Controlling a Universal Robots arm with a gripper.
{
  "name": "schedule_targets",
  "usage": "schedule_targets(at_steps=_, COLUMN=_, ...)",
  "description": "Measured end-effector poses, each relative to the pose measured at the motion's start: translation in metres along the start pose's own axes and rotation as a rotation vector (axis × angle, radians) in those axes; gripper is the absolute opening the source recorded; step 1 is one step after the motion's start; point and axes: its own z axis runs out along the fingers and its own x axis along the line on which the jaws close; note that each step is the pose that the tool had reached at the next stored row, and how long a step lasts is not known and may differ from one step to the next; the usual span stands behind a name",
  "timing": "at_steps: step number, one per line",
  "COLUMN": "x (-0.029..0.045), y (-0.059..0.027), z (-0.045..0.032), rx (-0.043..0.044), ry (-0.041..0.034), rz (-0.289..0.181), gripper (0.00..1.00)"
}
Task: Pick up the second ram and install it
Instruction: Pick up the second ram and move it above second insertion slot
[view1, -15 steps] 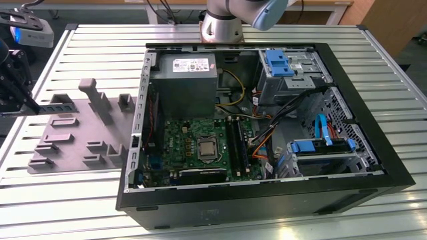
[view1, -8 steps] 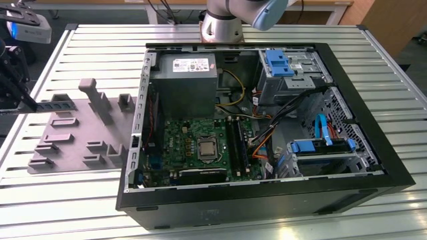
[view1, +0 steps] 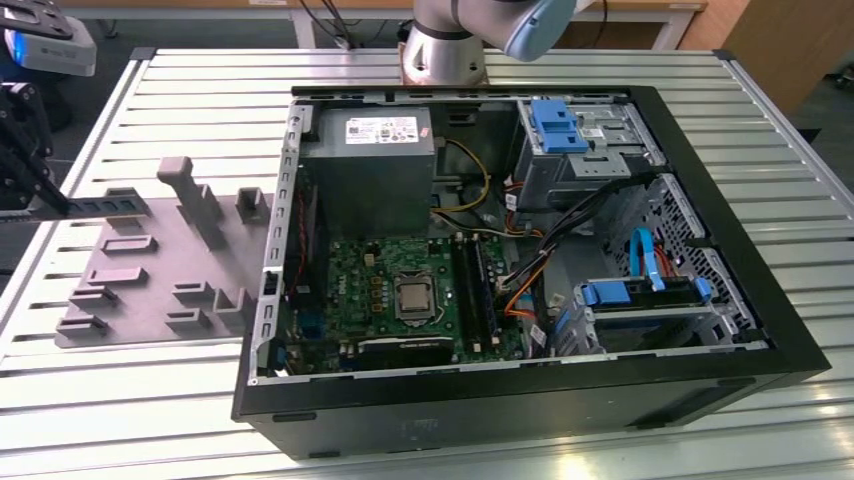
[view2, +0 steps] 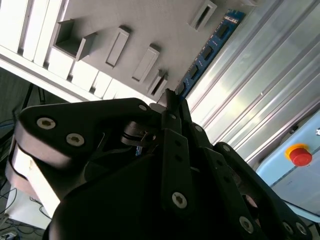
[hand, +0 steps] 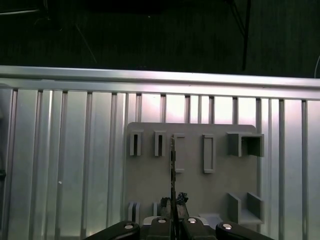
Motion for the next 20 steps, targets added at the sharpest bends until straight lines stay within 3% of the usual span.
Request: schedule_targets(at_steps=20, x=-0.0017, y=0.0008, z=-0.0207, rx=0.0, ry=0.0, rz=0.0, gripper=0.14)
